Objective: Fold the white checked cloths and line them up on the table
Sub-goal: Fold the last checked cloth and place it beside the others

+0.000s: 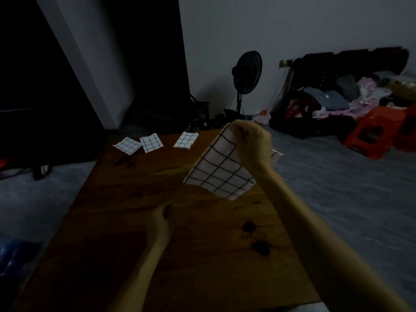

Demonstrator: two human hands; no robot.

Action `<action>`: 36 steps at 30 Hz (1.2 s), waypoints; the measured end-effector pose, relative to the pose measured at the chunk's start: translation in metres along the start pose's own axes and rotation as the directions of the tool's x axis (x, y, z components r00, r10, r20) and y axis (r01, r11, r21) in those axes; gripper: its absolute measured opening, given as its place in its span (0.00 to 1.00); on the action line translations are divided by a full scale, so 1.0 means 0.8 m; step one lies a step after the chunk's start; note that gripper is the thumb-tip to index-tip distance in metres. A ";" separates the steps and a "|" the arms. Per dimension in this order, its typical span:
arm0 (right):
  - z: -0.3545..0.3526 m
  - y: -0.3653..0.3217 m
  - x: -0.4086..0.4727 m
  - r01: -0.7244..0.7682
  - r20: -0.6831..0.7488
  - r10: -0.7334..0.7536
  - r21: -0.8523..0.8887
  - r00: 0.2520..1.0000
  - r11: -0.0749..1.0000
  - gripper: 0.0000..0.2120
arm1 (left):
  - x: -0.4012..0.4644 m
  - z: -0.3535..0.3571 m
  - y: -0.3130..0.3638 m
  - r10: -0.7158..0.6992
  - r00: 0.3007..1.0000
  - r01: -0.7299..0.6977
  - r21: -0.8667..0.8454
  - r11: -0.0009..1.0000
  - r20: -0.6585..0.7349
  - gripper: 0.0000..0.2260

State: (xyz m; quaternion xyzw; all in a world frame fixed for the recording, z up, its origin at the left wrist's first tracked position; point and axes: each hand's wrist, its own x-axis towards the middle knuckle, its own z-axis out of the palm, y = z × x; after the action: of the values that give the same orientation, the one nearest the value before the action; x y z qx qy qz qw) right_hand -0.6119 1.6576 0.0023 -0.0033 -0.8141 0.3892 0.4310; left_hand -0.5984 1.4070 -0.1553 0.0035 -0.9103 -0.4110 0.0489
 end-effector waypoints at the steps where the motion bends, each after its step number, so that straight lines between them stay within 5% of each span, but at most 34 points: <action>1: 0.000 0.000 0.001 0.024 0.033 -0.023 -0.012 0.999 1.000 0.08 | 0.000 0.000 0.007 -0.012 1.000 0.011 -0.044 0.999 -0.022 0.11; 4: 0.008 0.004 -0.015 0.087 0.121 -0.084 -0.014 0.989 0.996 0.08 | 0.009 -0.006 0.044 0.096 0.994 -0.100 -0.102 0.990 -0.045 0.14; 9: 0.022 0.009 -0.043 0.135 0.248 -0.132 0.006 0.960 0.991 0.08 | 0.038 -0.004 0.096 0.341 0.928 -0.324 -0.124 0.938 0.152 0.26; 13: 0.022 0.003 -0.043 0.143 0.235 -0.151 0.051 0.960 0.988 0.08 | 0.045 -0.001 0.114 0.433 0.884 -0.409 -0.161 0.898 0.173 0.11; 20: 0.014 0.005 -0.048 0.112 0.174 -0.127 0.094 0.977 0.989 0.07 | 0.056 0.003 0.118 0.235 0.971 -0.236 0.008 0.972 0.047 0.10; 23: 0.006 -0.001 -0.053 -0.030 0.304 -0.030 0.189 0.952 0.982 0.07 | 0.055 -0.001 0.130 0.249 0.968 -0.249 -0.086 0.965 -0.013 0.08; 26: -0.004 -0.008 -0.056 -0.349 0.571 0.104 0.339 0.814 0.874 0.16 | 0.058 -0.009 0.140 0.222 0.972 -0.233 -0.179 0.956 -0.077 0.11; 28: -0.004 -0.001 -0.058 -0.465 0.621 0.191 0.315 0.760 0.827 0.23 | 0.056 -0.014 0.145 0.208 0.977 -0.215 -0.232 0.949 -0.054 0.13; 31: 0.005 0.012 -0.064 -0.366 0.507 0.236 0.172 0.829 0.915 0.16 | 0.049 -0.019 0.152 0.272 0.962 -0.250 -0.296 0.922 0.035 0.13; 36: 0.025 0.023 -0.071 -0.016 0.537 0.033 -0.036 0.843 0.999 0.14 | 0.040 -0.020 0.160 0.384 0.904 -0.310 -0.331 0.891 0.187 0.12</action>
State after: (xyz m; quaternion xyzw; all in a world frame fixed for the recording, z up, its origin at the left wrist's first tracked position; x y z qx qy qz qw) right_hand -0.5967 1.6383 -0.0557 0.0888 -0.9079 0.3676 0.1809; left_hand -0.6242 1.4781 -0.0465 -0.2191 -0.8235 -0.5232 0.0082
